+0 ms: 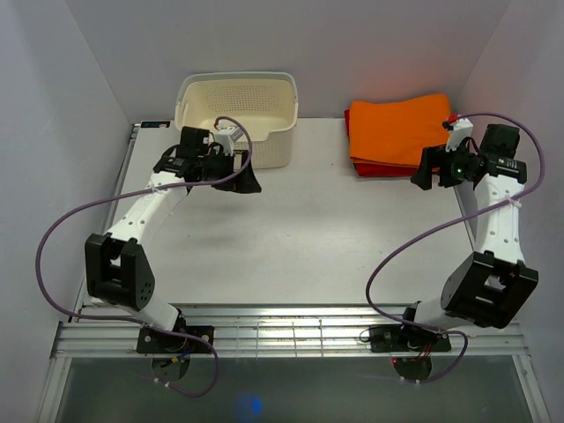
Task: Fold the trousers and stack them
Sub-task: Neatly place the folded trousers to the corner
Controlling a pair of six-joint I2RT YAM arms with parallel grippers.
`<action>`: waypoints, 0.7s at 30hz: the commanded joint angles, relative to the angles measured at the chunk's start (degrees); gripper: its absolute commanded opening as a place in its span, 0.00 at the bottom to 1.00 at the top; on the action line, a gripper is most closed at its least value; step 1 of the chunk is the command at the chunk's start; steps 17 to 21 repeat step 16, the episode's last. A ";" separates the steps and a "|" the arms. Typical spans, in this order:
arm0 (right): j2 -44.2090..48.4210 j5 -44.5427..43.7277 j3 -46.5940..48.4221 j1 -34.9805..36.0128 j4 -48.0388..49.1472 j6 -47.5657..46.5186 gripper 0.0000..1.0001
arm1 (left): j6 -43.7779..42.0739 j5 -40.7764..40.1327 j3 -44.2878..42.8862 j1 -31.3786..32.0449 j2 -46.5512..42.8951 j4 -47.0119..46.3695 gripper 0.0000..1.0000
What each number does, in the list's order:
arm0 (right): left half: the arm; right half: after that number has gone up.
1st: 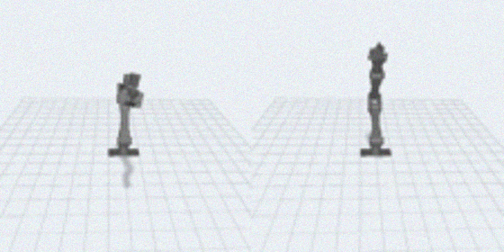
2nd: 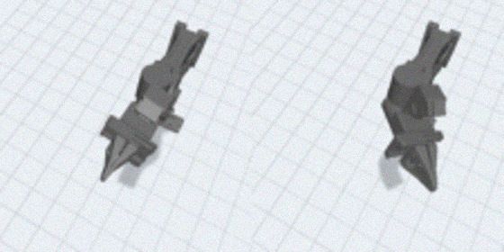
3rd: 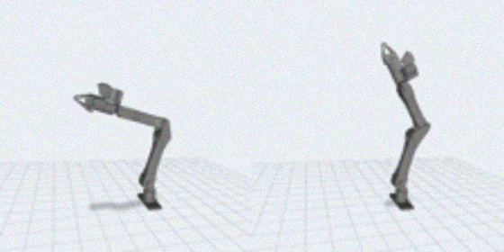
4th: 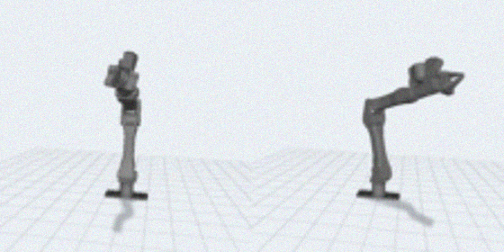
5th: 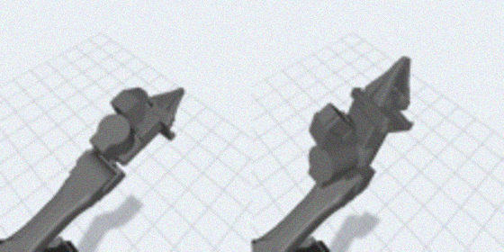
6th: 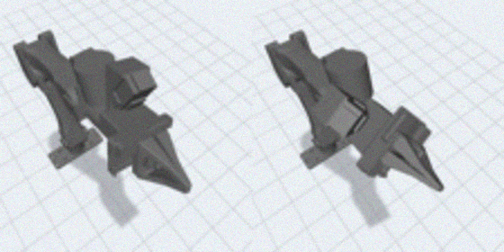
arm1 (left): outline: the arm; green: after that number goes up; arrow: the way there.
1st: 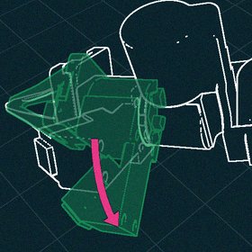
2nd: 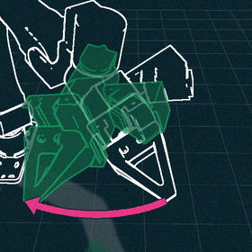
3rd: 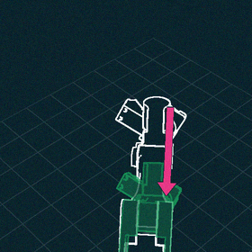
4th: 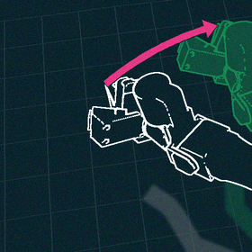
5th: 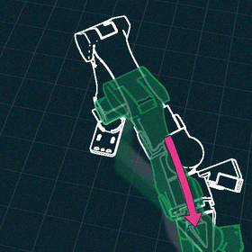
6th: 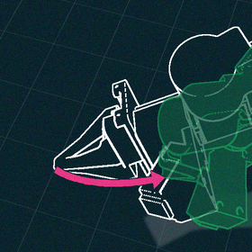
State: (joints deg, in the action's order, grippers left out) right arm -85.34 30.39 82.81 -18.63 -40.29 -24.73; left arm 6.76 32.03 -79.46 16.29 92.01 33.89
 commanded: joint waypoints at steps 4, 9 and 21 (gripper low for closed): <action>13.25 5.91 -15.20 0.35 -10.59 -4.00 0.90 | -6.41 -1.95 12.98 -7.06 -13.24 5.58 0.98; 22.66 4.06 -26.18 0.88 -9.28 -5.24 0.90 | -9.58 -6.19 18.81 -7.42 -20.98 5.40 0.98; 27.68 4.94 -28.58 1.14 -10.51 -5.85 0.90 | -8.70 -6.72 20.49 -7.33 -23.98 6.01 0.98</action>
